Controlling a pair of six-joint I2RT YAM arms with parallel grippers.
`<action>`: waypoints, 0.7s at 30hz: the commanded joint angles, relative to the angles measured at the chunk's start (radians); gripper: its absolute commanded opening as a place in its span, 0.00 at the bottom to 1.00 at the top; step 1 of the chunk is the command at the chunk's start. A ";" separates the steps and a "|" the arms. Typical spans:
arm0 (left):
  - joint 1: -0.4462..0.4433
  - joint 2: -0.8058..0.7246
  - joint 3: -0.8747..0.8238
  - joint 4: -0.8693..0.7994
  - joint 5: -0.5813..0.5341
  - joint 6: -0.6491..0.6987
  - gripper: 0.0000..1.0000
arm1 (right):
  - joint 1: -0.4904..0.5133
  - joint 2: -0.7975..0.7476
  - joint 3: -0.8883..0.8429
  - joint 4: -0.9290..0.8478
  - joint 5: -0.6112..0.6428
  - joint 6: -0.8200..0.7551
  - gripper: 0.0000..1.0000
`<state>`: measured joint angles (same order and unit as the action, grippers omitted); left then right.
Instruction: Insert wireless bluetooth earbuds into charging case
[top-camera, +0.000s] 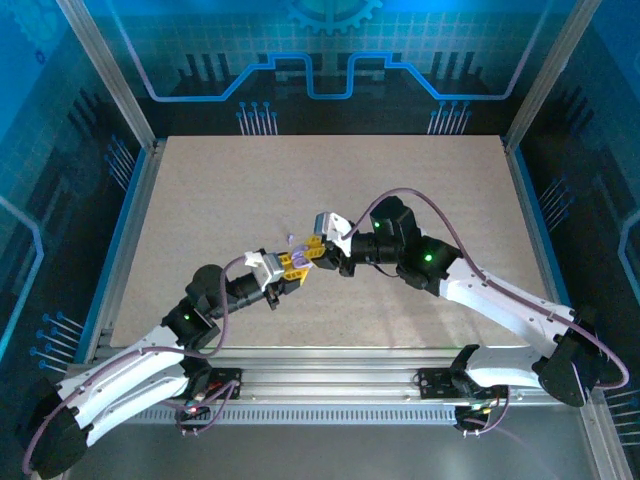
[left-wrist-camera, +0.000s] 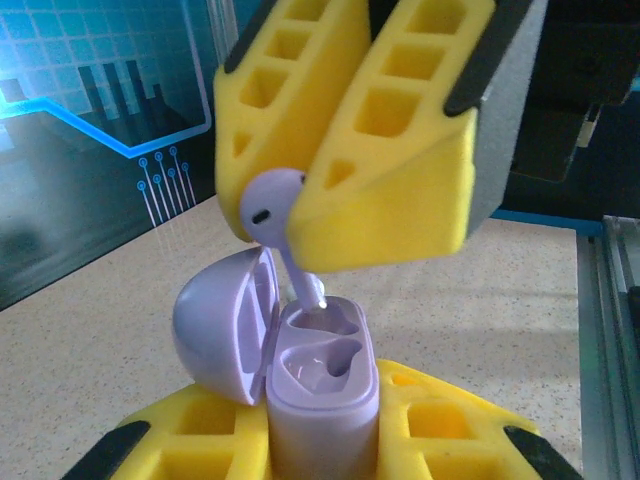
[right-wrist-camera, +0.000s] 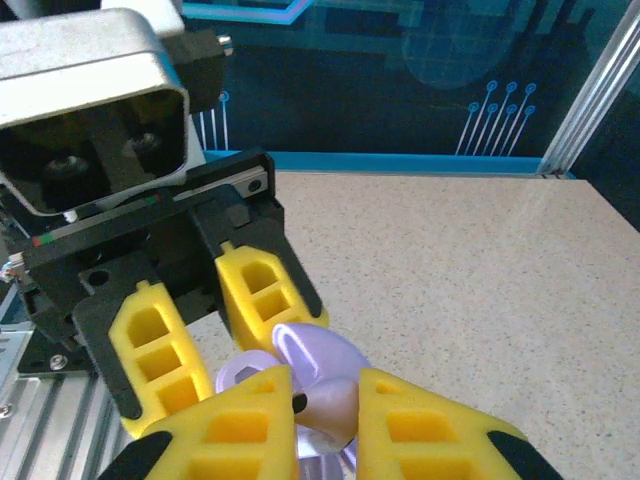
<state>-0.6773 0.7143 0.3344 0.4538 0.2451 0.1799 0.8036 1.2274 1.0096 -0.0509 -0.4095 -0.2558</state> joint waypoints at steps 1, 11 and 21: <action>-0.007 -0.003 0.037 0.047 0.027 -0.029 0.18 | -0.012 -0.010 -0.004 0.038 0.022 -0.012 0.16; -0.006 0.001 0.048 0.068 0.006 -0.059 0.18 | -0.012 -0.028 -0.001 -0.023 0.005 -0.051 0.16; -0.007 0.027 0.065 0.100 0.002 -0.110 0.18 | -0.006 -0.025 0.001 -0.040 -0.015 -0.066 0.16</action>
<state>-0.6773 0.7399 0.3531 0.4801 0.2447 0.1013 0.8017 1.2156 1.0096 -0.0601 -0.3973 -0.3012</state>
